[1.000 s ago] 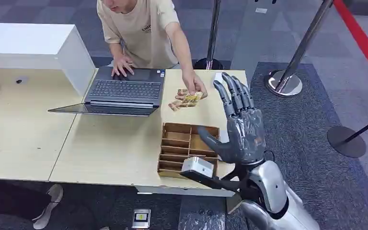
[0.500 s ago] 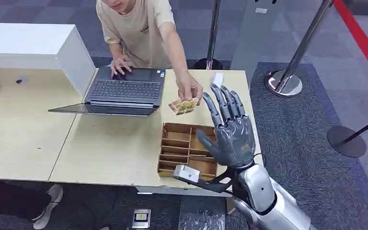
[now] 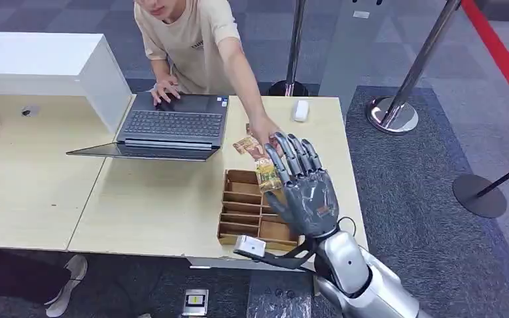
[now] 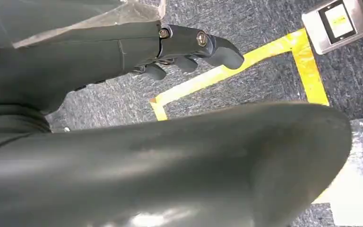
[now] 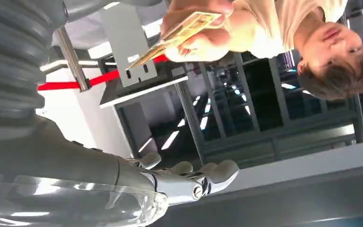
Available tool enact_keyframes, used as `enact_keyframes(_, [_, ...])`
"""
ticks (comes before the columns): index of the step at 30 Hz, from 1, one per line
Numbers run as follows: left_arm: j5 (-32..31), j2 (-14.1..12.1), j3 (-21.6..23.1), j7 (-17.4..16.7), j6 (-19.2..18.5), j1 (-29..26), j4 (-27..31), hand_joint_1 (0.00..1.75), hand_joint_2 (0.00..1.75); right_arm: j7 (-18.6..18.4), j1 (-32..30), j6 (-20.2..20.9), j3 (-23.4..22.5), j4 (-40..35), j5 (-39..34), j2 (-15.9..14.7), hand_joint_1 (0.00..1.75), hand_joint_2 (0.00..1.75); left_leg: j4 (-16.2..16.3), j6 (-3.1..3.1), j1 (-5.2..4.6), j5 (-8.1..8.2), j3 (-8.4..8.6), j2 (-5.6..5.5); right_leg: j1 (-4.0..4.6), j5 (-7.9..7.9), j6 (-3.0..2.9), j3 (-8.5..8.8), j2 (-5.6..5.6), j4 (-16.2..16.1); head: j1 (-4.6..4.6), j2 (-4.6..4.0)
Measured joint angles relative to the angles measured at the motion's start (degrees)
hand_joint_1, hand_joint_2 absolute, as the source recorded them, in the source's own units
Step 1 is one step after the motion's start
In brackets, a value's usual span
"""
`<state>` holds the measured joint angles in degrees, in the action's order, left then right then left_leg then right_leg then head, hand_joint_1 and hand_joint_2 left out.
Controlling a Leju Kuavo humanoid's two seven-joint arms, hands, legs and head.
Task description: Pass the card to the sensor for recognition and then transmit it.
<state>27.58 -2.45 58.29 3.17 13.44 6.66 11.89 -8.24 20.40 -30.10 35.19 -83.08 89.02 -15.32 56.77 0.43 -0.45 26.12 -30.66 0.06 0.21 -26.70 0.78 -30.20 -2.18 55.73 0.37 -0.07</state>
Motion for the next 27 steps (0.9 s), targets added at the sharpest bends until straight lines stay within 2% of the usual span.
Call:
enact_keyframes(1, [0.0,0.0,0.0,-0.1,0.0,0.0,0.0,0.00,0.00,0.1,0.0,0.0,0.2,0.2,-0.1,0.0,1.75,1.75,0.0,0.00,0.00,0.00,0.00,0.00,0.00,0.00,0.00,0.00,0.00,0.0,0.00,0.00])
enact_keyframes(22, [0.2,0.0,0.0,-0.1,0.0,0.0,0.0,0.00,0.00,0.5,0.4,-1.3,2.2,1.7,-3.3,0.2,1.75,1.75,0.0,0.00,0.00,0.00,0.01,0.01,0.00,0.00,0.00,0.00,0.00,0.0,0.00,0.00])
enact_keyframes(24, [0.3,0.0,0.0,0.0,0.0,0.0,0.0,0.00,0.00,0.4,0.3,-2.2,2.2,1.7,-5.4,0.2,1.75,1.75,0.0,0.00,0.00,0.00,0.01,0.02,0.00,0.00,0.00,0.00,0.00,0.0,0.00,0.00])
enact_keyframes(27, [0.6,0.1,0.0,0.3,0.1,0.0,0.0,0.00,0.00,0.6,-0.1,-4.2,1.7,1.6,-13.3,0.4,1.75,1.75,0.0,0.00,0.00,0.00,0.01,0.02,-0.01,0.00,0.00,0.00,0.00,0.0,0.00,0.00])
